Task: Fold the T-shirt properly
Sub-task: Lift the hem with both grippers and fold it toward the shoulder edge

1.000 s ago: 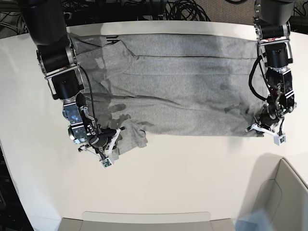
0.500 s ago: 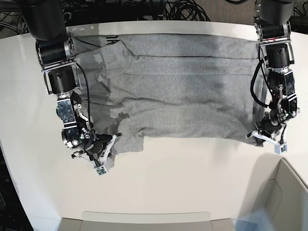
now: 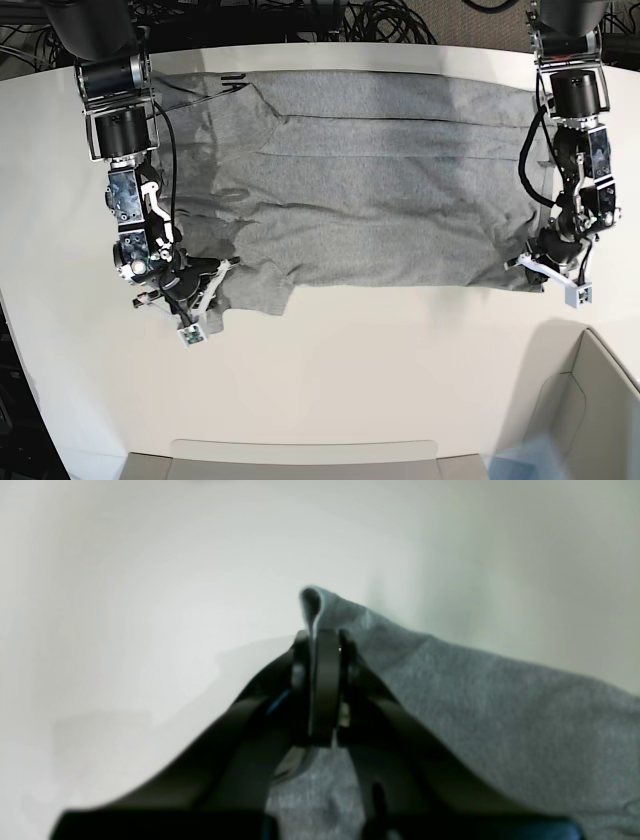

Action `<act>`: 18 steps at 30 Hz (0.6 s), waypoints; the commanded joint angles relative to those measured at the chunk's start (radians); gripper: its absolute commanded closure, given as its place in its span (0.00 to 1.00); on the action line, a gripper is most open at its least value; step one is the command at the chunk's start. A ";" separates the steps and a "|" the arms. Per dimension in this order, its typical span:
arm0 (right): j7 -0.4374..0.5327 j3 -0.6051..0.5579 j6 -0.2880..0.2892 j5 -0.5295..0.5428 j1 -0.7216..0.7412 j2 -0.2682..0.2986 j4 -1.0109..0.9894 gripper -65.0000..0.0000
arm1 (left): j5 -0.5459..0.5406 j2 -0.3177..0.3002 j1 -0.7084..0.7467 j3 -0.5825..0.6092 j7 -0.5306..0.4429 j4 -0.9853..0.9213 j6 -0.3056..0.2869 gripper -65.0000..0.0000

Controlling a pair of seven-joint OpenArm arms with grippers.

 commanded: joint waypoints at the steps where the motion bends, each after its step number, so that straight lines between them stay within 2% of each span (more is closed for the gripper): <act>1: 0.006 0.018 -0.002 0.005 0.024 0.009 0.040 1.00 | -0.006 -0.019 -0.013 -0.008 -0.025 0.034 -0.002 1.00; 7: -0.051 0.027 -0.002 0.005 -0.021 0.035 0.136 1.00 | -0.006 -0.016 0.042 -0.100 -0.024 0.047 -0.003 1.00; 14: -0.068 0.032 -0.002 0.005 -0.078 0.046 0.234 1.00 | -0.006 -0.019 0.105 -0.114 -0.024 0.113 -0.006 1.00; 18: -0.068 0.107 -0.002 0.005 -0.122 0.044 0.308 1.00 | -0.006 -0.017 0.157 -0.155 0.010 0.204 -0.006 1.00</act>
